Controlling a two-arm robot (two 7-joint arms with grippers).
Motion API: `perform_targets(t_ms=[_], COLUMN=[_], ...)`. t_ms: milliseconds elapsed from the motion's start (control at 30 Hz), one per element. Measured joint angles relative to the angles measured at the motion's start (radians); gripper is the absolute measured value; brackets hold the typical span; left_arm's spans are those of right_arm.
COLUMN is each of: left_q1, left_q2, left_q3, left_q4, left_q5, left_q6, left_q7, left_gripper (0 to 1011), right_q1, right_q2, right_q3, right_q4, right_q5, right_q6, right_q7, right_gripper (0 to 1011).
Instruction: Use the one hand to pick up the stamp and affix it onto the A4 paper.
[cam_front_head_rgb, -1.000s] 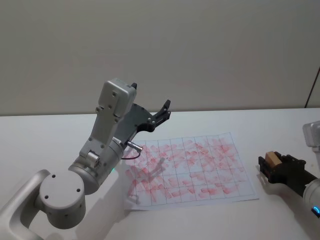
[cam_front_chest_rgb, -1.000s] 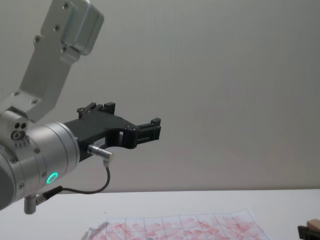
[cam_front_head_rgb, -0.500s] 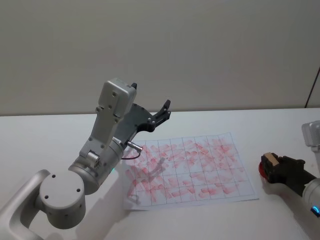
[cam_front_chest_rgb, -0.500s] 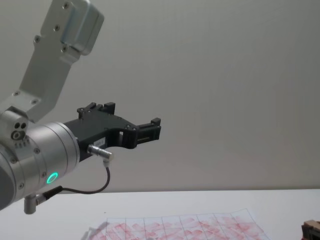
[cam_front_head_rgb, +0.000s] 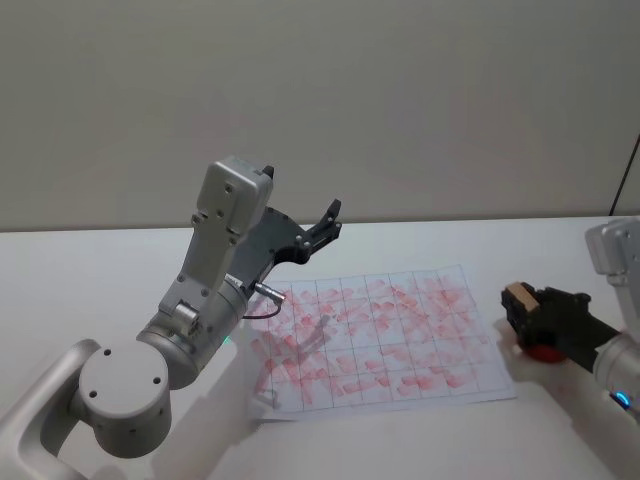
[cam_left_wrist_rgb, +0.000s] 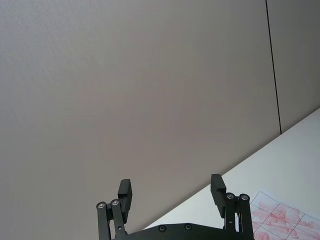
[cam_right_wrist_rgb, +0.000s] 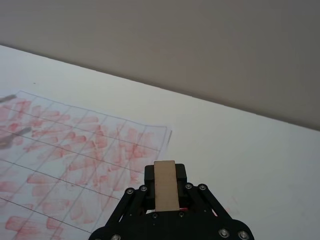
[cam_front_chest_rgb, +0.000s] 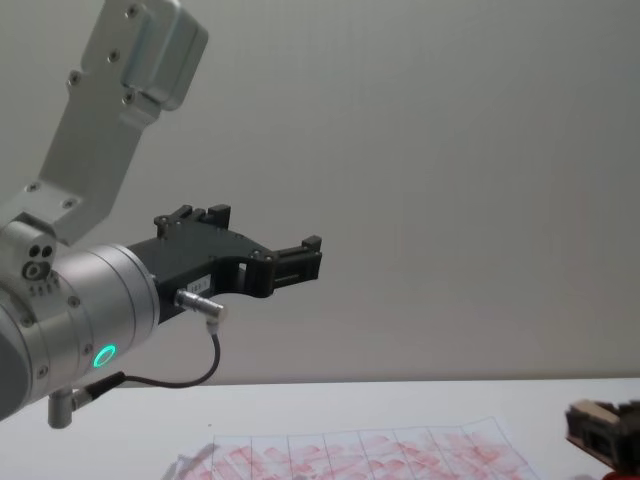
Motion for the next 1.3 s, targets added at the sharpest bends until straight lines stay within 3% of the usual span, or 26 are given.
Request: perform_targets(t_ms=[533, 933, 1300], left_q1=[0.000, 0.000, 0.000], left_q2=[0.000, 0.000, 0.000], left_q3=[0.000, 0.000, 0.000], left_q4=[0.000, 0.000, 0.000], left_q5=[0.000, 0.000, 0.000], left_q6=[0.000, 0.000, 0.000], left_q7=[0.000, 0.000, 0.000], left_gripper=[1001, 1001, 1001], right_q1=[0.095, 0.199, 0.252], right_q2=[-0.045, -0.118, -0.159], right_q3=[-0.038, -0.092, -0.131], right_q4=[0.066, 0.227, 0.353], right_q5=[-0.049, -0.055, -0.073], right_q6=[-0.049, -0.064, -0.048], right_q7=[0.186, 0.358, 0.435], right_gripper=[220, 219, 220])
